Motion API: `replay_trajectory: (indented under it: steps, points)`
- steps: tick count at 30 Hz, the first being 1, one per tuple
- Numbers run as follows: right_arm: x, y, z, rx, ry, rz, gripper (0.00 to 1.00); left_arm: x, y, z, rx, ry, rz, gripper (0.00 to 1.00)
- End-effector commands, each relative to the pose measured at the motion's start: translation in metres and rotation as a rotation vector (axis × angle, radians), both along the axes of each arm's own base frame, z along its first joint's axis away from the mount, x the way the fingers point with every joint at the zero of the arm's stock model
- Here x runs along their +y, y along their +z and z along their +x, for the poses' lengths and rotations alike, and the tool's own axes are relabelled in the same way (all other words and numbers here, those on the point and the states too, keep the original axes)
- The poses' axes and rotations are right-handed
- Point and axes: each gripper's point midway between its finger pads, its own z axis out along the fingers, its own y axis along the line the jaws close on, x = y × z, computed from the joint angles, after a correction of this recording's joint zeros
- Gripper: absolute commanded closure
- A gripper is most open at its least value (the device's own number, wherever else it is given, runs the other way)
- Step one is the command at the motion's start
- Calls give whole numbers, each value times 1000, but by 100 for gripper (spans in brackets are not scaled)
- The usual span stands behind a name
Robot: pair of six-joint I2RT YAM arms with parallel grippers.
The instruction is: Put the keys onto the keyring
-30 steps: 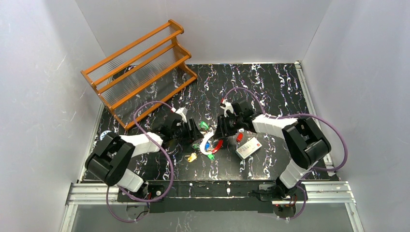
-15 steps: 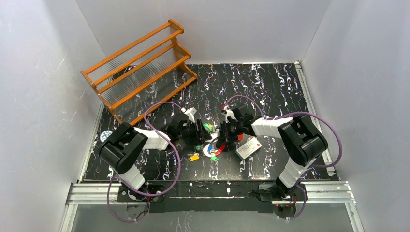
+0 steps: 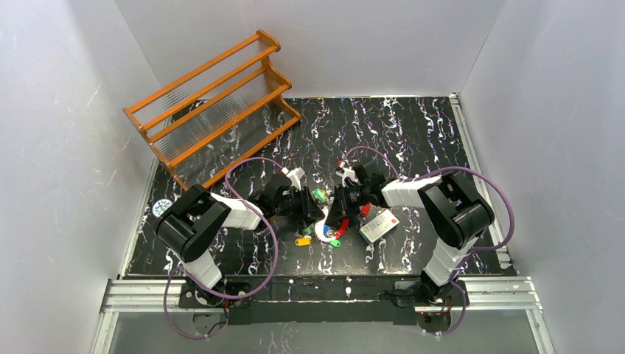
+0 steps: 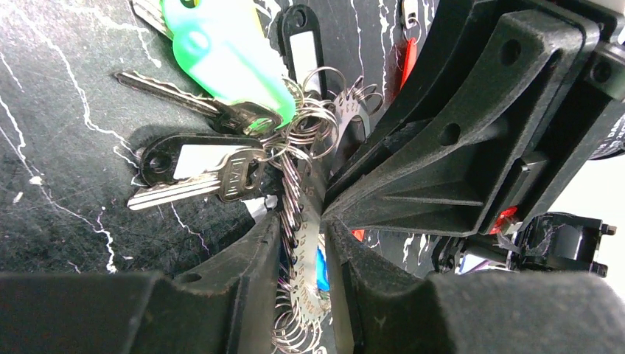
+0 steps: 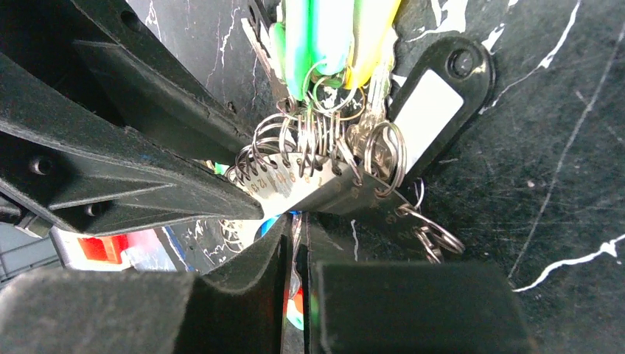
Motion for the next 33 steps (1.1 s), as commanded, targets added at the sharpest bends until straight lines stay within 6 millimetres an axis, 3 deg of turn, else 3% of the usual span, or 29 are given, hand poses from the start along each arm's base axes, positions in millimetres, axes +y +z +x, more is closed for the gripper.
replay_trajectory:
  steps: [1,9,14,20,22,26,33]
  points:
    - [7,-1,10,-40,-5,21,81,-19,24,0,-39,-51,-80,74]
    - [27,31,16,-84,47,162,80,-18,49,1,-95,-43,-121,76]
    - [40,53,18,-103,88,247,79,-14,67,0,-135,-26,-145,82]
    - [57,80,20,-144,145,307,79,1,72,1,-166,-6,-45,92]
    - [62,88,21,-162,155,317,78,12,71,4,-183,8,46,100]
    - [63,100,28,-210,150,306,76,46,85,16,-259,78,237,100]
    - [50,104,44,-313,86,212,63,125,103,30,-346,219,640,100]
